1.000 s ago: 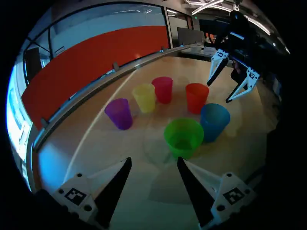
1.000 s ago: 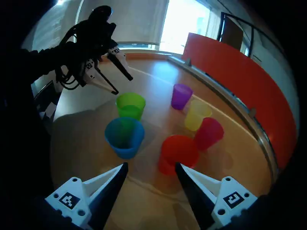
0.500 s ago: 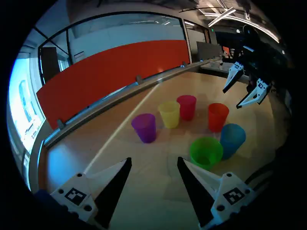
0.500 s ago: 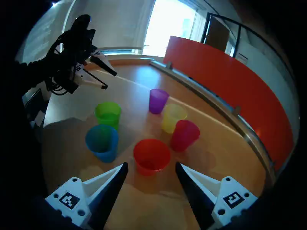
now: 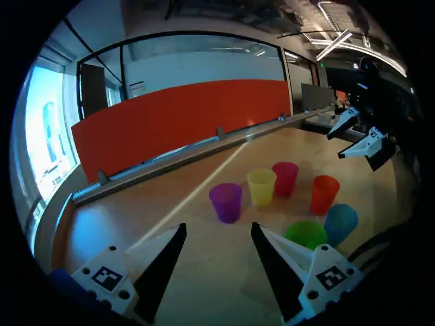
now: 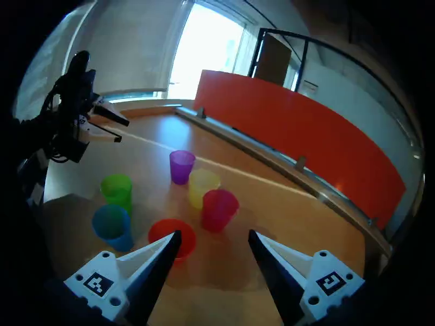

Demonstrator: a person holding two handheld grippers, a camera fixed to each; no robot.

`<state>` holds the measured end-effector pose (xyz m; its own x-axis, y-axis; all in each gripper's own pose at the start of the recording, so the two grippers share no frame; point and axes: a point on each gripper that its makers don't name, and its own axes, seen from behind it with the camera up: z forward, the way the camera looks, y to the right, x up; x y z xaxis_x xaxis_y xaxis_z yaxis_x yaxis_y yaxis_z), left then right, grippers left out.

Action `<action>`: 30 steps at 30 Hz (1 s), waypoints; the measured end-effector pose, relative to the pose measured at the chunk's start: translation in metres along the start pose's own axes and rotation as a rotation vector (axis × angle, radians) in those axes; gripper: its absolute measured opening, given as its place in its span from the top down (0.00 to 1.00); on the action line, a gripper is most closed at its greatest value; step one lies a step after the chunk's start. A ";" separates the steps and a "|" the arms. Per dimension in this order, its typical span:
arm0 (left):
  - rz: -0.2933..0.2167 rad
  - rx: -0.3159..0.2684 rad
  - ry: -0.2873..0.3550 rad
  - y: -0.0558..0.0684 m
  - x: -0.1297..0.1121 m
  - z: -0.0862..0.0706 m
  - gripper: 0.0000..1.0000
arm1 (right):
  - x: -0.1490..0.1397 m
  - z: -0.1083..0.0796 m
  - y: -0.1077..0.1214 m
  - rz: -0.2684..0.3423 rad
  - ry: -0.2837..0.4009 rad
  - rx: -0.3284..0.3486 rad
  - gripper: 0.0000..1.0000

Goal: Pour water

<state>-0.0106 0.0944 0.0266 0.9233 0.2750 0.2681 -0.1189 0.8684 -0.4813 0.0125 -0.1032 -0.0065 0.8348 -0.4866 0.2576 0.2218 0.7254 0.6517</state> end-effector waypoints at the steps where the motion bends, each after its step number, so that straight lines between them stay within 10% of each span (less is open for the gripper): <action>1: -0.011 0.015 0.013 -0.004 0.003 -0.001 0.12 | 0.002 -0.001 0.003 0.005 0.011 -0.012 0.05; 12: -0.103 0.158 0.131 -0.038 0.026 -0.015 0.12 | 0.022 -0.010 0.032 0.088 0.150 -0.167 0.05; 30: -0.186 0.303 0.278 -0.057 0.047 -0.054 0.12 | 0.049 -0.043 0.086 0.308 0.378 -0.456 0.04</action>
<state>0.0596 0.0356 0.0211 0.9972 0.0179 0.0728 -0.0054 0.9856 -0.1688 0.0943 -0.0434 0.0318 0.9949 -0.0799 0.0618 0.0661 0.9776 0.1998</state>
